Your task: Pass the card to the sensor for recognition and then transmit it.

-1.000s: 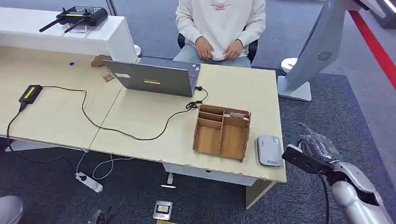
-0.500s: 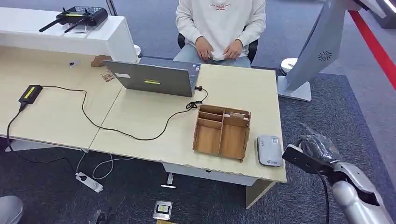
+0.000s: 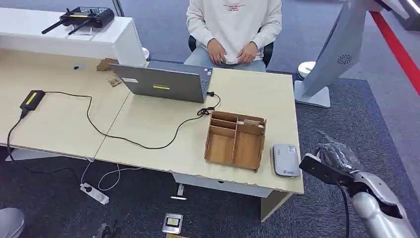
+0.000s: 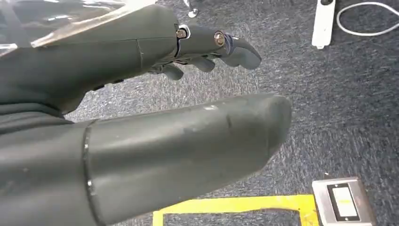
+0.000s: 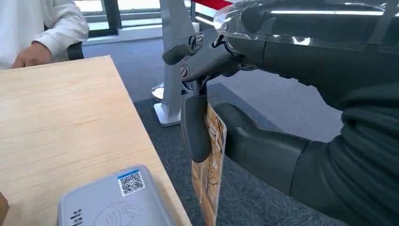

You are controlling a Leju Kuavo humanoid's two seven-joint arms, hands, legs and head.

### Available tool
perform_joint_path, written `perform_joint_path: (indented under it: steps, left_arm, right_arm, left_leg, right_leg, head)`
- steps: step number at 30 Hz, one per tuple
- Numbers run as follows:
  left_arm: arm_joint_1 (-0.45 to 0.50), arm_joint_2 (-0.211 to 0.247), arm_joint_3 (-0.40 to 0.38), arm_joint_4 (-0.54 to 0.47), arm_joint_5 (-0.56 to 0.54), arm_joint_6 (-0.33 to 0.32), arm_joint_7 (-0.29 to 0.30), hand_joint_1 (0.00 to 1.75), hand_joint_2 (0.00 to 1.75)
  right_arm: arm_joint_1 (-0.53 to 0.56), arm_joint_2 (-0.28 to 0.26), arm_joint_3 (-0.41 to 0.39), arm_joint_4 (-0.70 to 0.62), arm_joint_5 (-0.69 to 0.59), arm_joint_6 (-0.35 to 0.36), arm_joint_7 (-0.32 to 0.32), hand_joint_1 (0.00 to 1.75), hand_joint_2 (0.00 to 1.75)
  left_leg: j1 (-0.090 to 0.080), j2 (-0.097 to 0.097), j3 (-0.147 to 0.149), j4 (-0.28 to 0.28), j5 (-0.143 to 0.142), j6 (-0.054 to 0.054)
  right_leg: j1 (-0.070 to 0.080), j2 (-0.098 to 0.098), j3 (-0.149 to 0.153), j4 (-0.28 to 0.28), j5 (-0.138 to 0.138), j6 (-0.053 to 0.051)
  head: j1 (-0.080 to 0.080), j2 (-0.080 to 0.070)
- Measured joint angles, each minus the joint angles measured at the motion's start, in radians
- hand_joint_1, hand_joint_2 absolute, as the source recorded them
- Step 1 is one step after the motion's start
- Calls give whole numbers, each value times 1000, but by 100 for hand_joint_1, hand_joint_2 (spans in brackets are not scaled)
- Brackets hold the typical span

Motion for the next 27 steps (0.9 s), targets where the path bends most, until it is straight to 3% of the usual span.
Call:
perform_joint_path:
  steps: [3,13,27]
  left_arm:
    - [-2,-1,0,2,-4,11,-17,0,0]
    - [-19,-19,1,36,-4,17,-70,0,0]
    - [-21,-48,9,54,10,18,-64,0,0]
  right_arm:
    - [-1,0,0,-11,1,-15,-15,175,175]
    - [-43,15,2,-102,6,33,-3,175,175]
    - [-108,56,30,-116,15,67,-17,175,175]
  left_leg:
    - [0,0,0,0,0,0]
    - [0,0,0,0,0,0]
    - [0,0,0,0,0,0]
  right_leg:
    - [0,0,0,0,0,0]
    - [0,0,0,0,0,0]
    - [0,0,0,0,0,0]
  head:
    - [0,0]
    - [0,0]
    - [0,0]
